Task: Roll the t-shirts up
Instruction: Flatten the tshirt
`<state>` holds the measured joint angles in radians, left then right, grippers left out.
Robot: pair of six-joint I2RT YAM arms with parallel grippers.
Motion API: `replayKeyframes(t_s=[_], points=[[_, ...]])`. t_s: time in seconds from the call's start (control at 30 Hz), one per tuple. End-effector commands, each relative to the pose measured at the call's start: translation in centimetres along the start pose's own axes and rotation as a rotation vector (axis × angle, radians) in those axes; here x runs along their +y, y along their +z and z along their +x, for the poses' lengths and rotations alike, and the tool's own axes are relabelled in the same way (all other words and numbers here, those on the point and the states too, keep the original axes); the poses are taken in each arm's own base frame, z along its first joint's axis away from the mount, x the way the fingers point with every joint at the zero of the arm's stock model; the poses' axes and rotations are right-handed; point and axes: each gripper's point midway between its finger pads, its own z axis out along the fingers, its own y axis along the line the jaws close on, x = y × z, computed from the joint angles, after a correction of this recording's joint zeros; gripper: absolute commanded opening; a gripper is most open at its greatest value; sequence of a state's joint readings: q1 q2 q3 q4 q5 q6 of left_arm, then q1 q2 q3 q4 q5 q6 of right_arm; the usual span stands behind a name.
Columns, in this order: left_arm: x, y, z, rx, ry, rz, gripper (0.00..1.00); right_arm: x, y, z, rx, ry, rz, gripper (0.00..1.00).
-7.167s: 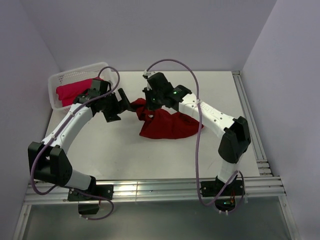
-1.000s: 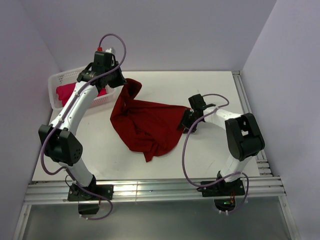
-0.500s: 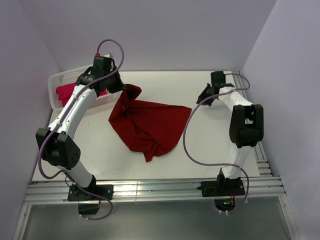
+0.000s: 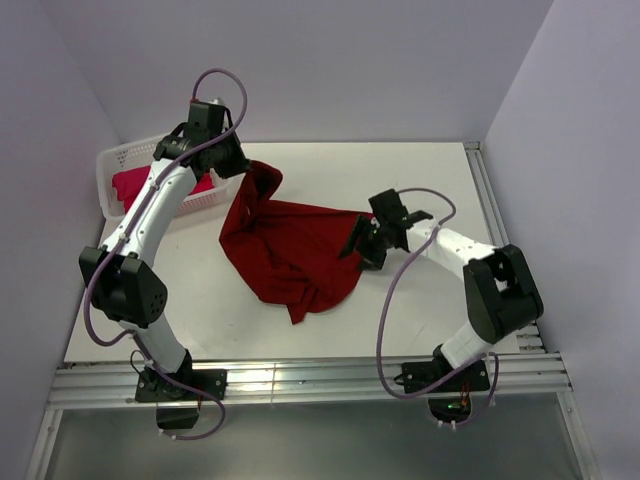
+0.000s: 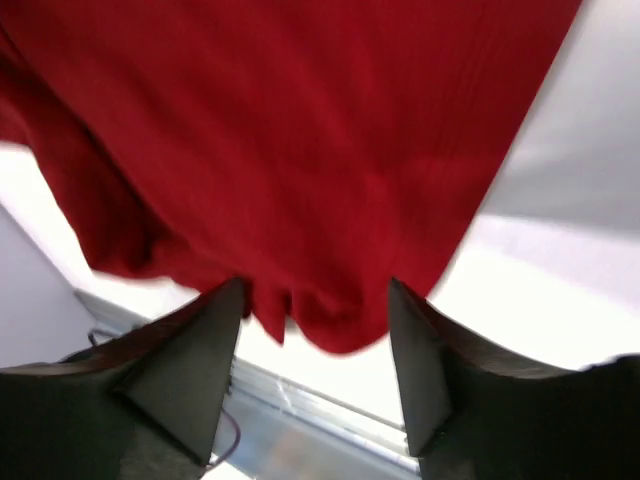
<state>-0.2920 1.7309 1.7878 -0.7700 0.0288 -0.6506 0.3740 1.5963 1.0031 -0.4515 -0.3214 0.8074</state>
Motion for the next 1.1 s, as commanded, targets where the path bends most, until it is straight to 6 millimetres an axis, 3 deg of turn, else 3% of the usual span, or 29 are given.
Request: replayKeyframes(t_s=[0.0, 0.1, 0.37, 0.4, 0.57, 0.77, 0.87, 0.9, 0.97, 1.0, 1.07], points=[[-0.4, -0.7, -1.4, -0.040, -0.017, 0.013, 0.01, 2.1, -1.0, 2.5, -0.018, 0.068, -0.072, 0.68], [-0.2, -0.7, -1.3, -0.040, -0.012, 0.011, 0.00, 2.2, -0.8, 5.2, 0.003, 0.082, -0.062, 0.68], [0.2, -0.8, -1.0, -0.028, -0.004, 0.006, 0.00, 1.0, 0.9, 8.8, 0.034, 0.163, -0.019, 0.68], [0.3, -0.7, -0.9, -0.023, -0.003, 0.005, 0.00, 0.1, 0.9, 9.3, 0.045, 0.172, 0.023, 0.68], [0.4, -0.6, -0.7, -0.015, 0.002, 0.006, 0.00, -0.5, 0.8, 10.6, 0.033, 0.218, 0.000, 0.68], [0.6, -0.4, -0.6, -0.010, 0.006, -0.001, 0.00, -0.7, 3.1, 11.4, 0.065, 0.209, 0.039, 0.63], [0.7, -0.4, -0.4, -0.008, 0.008, -0.006, 0.00, -0.7, 4.1, 11.2, 0.059, 0.205, 0.041, 0.45], [0.8, -0.4, -0.4, -0.008, 0.007, -0.008, 0.00, -0.8, 4.1, 11.0, 0.056, 0.203, 0.050, 0.30], [1.0, -0.6, -0.4, -0.008, 0.004, -0.009, 0.00, -1.2, 3.8, 10.2, 0.040, 0.198, 0.060, 0.16], [1.1, -0.5, -0.1, -0.004, 0.003, -0.010, 0.00, -1.6, 3.3, 9.9, 0.030, 0.198, 0.072, 0.02], [1.0, -0.7, -0.1, -0.009, -0.007, -0.002, 0.00, -3.0, 2.6, 8.4, -0.005, 0.208, 0.091, 0.00]])
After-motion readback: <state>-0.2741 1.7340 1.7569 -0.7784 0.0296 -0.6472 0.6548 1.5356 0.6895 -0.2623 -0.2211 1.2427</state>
